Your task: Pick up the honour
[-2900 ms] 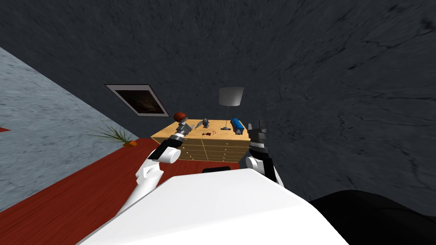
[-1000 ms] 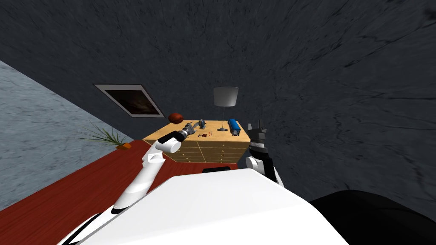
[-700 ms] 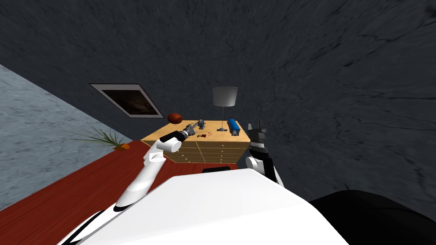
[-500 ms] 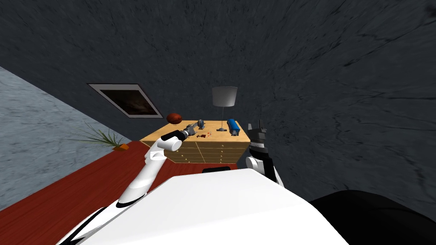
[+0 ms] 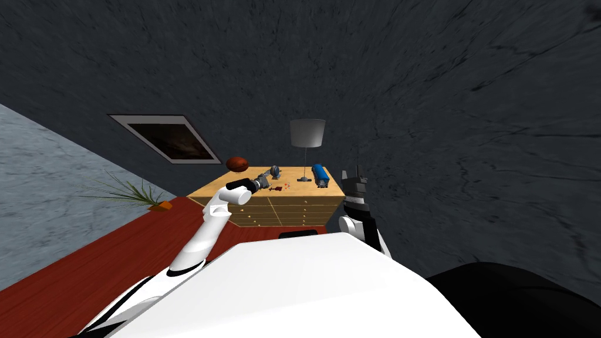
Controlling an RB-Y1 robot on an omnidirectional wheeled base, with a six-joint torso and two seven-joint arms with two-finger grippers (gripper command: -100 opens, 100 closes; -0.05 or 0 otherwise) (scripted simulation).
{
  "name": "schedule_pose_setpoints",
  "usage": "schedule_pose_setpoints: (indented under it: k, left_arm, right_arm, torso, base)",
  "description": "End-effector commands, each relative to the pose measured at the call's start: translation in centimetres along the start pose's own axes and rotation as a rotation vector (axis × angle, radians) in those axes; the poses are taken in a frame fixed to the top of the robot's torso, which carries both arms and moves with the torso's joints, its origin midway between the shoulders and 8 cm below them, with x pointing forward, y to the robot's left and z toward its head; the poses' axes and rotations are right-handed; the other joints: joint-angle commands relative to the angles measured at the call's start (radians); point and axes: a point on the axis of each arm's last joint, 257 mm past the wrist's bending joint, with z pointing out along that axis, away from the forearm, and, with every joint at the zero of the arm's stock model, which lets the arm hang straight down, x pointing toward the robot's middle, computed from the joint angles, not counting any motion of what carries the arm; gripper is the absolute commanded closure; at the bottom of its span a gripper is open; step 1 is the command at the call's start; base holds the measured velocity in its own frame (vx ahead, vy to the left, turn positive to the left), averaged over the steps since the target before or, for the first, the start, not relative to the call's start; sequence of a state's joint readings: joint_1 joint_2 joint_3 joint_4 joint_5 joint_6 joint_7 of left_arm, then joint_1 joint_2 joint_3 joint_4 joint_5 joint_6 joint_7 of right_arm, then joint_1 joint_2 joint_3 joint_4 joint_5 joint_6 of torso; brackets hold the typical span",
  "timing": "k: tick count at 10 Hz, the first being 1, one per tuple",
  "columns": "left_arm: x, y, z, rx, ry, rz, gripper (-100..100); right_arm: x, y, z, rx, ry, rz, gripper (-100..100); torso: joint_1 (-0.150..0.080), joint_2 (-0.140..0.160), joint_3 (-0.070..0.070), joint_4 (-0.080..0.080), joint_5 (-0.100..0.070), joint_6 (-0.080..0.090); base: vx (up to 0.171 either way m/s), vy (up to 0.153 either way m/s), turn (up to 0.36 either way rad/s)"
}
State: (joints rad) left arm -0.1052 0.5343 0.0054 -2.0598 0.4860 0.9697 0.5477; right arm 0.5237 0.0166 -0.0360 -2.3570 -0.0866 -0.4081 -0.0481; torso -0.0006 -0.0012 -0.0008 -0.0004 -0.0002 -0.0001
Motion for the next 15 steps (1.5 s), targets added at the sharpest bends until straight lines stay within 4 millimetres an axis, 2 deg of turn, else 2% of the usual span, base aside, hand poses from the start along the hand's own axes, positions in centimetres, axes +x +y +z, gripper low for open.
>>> schedule_pose_setpoints:
  k: [1,5,10,15]
  left_arm:
    - [-0.8,1.0,0.1,-0.045,-0.027,-0.014,-100]
    - [-1.8,2.4,0.5,-0.113,-0.067,-0.04,-100]
    - [-3.6,5.0,1.1,-0.253,-0.153,-0.115,-100]
    - [-5.0,7.6,0.8,-0.373,-0.23,-0.159,-100]
  right_arm:
    - [0.0,0.0,0.0,0.0,0.0,0.0,0]
    - [0.0,0.0,0.0,0.0,0.0,0.0,0]
    - [0.0,0.0,0.0,0.0,0.0,0.0,0]
    - [0.0,0.0,0.0,0.0,0.0,0.0,0]
  torso:
    - [0.0,0.0,0.0,0.0,0.0,0.0]
    - [0.0,0.0,0.0,0.0,0.0,0.0]
    - [0.0,-0.001,0.0,0.0,0.0,0.0]
    - [0.001,0.0,0.0,0.0,0.0,0.0]
  base:
    - [0.02,-0.011,-0.04]
    - [0.014,-0.007,-0.025]
    - [0.024,-0.007,-0.056]
    - [0.02,-0.004,-0.04]
